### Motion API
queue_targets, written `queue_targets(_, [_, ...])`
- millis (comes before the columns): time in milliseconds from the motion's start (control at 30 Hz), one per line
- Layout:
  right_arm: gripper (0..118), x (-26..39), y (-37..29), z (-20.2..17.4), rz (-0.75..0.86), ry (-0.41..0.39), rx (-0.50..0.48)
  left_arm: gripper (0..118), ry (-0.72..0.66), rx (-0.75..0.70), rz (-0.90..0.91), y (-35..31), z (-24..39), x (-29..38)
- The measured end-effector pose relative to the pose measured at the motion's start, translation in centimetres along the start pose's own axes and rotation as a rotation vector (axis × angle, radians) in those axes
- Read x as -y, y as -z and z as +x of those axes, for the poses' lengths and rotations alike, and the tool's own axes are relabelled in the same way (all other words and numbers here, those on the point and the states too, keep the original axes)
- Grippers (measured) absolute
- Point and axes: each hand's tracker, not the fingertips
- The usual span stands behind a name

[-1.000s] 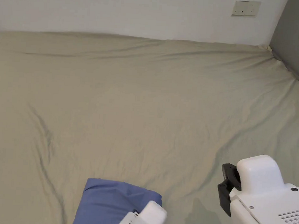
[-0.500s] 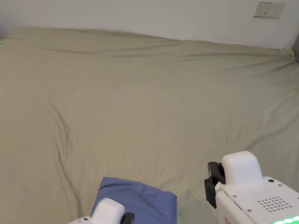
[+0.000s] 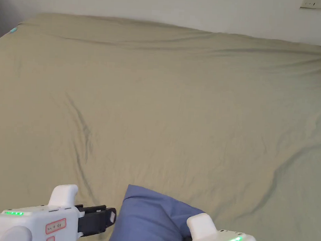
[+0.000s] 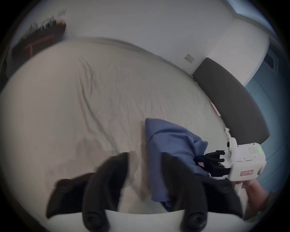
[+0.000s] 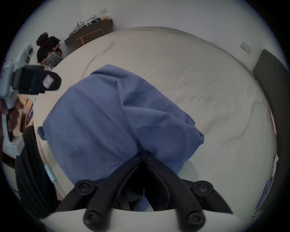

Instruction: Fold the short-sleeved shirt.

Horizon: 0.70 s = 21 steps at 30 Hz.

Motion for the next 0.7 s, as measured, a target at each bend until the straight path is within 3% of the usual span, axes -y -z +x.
queue_targets(33, [1, 0.0, 0.3, 0.3, -0.018, 0.001, -0.013, 74, -0.043, 0.052, -0.041, 0.3, 0.2, -0.6])
queue_targets(167, [1, 0.2, 0.1, 0.7, -0.007, -0.021, -0.03, 112, -0.185, 0.243, -0.136, 3.3, -2.6, -2.0])
queue_targets(267, [1, 0.4, 0.2, 0.8, -0.001, -0.004, -0.04, 113, -0.343, 0.368, -0.246, 6.5, -3.9, -2.3])
queue_targets(367, [1, 0.5, 0.3, 0.8, 0.002, 0.012, -0.037, 100, -0.517, 0.567, -0.293, 9.3, -3.3, -1.1])
queue_targets(400, [1, 0.4, 0.4, 0.8, 0.0, 0.022, -0.034, 94, -0.527, 0.536, -0.306, 10.1, -3.0, -0.8])
queue_targets(433, [1, 0.4, 0.5, 0.8, -0.002, 0.027, -0.033, 70, -0.496, 0.489, -0.306, 10.8, -2.5, -0.6])
queue_targets(467, [1, 0.4, 0.5, 0.7, -0.002, 0.026, -0.03, 37, -0.435, 0.443, -0.291, 10.9, -1.9, -0.6])
queue_targets(533, [1, 0.5, 0.5, 0.7, 0.001, 0.022, -0.028, 30, -0.342, 0.28, -0.295, 11.6, -1.3, 0.3])
queue_targets(567, [1, 0.6, 0.6, 0.6, 0.002, 0.02, -0.023, 30, -0.398, 0.375, -0.276, 11.3, -1.1, 0.3])
queue_targets(700, [2, -0.3, -1.2, 1.0, -0.004, -0.006, -0.03, 30, -0.287, 0.251, -0.253, 9.7, 1.0, 0.3])
